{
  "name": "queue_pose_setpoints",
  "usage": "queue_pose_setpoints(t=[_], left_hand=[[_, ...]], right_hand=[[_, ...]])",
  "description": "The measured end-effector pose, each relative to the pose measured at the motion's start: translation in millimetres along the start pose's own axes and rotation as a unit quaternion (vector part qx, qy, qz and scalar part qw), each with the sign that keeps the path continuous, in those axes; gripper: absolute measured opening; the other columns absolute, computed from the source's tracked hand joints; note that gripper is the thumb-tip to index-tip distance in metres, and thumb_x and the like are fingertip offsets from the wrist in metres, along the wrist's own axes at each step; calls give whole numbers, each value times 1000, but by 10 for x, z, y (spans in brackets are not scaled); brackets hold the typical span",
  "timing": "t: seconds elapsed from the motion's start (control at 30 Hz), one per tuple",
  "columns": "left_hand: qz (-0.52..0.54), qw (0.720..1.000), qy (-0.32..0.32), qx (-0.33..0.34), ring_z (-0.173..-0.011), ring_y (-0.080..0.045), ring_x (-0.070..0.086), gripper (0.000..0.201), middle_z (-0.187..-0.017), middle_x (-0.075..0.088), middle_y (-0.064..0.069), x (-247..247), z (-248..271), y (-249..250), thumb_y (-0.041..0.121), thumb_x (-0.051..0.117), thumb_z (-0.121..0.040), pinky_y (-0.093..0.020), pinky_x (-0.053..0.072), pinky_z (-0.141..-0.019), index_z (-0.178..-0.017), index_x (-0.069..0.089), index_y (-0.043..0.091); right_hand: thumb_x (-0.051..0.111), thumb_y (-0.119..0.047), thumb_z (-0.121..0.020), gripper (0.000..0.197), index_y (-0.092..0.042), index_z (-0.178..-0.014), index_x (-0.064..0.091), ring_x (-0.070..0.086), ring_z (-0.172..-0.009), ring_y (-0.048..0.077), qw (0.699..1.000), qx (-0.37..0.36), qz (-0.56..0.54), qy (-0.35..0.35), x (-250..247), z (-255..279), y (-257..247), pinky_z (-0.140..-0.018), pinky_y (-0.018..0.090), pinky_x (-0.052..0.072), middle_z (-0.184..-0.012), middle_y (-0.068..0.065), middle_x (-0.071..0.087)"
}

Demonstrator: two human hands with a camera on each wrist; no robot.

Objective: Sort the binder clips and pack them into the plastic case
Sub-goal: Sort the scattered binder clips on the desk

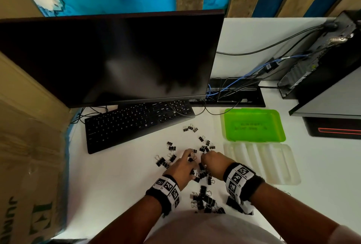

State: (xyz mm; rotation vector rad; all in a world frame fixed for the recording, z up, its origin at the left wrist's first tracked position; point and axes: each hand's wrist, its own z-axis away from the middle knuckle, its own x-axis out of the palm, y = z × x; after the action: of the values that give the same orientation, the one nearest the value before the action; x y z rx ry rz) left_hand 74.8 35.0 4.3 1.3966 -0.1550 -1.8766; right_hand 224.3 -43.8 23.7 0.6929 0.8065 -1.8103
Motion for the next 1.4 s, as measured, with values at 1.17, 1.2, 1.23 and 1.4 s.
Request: queue_pose_setpoints(t=[1.17, 1.2, 1.23, 1.4], left_hand=[[266, 933, 221, -100, -78, -4, 60, 12, -94, 59, 11, 137, 891, -589, 12, 71, -80, -10, 46, -69, -79, 69, 24], [267, 931, 220, -116, -76, -5, 60, 13, -95, 59, 9, 164, 972, -617, 10, 70, -80, -8, 45, -67, -81, 68, 23], [269, 929, 218, -134, -73, -6, 61, 15, -97, 59, 7, 184, 1040, -637, 9, 70, -81, -6, 45, -65, -88, 67, 22], [326, 903, 201, -196, -78, -8, 64, 62, -117, 55, 8, 242, 1294, -792, -8, 56, -83, -11, 50, -66, -124, 49, 37]], right_hand=[[56, -6, -80, 19, -10, -83, 74, 66, -84, 17, 987, -115, -113, -25, -153, 48, -647, -83, 29, 54, -91, 6, 75], [56, -6, -81, 18, -9, -83, 74, 66, -87, 19, 986, -127, -105, -34, -104, 12, -742, -84, 31, 54, -92, 8, 74], [55, -6, -82, 18, -9, -84, 73, 65, -90, 21, 984, -140, -100, -41, -60, -21, -831, -84, 31, 54, -93, 9, 73], [53, -5, -87, 26, -13, -107, 68, 63, -103, 19, 975, -193, -97, -44, 50, -115, -1065, -91, 25, 47, -113, 5, 69]])
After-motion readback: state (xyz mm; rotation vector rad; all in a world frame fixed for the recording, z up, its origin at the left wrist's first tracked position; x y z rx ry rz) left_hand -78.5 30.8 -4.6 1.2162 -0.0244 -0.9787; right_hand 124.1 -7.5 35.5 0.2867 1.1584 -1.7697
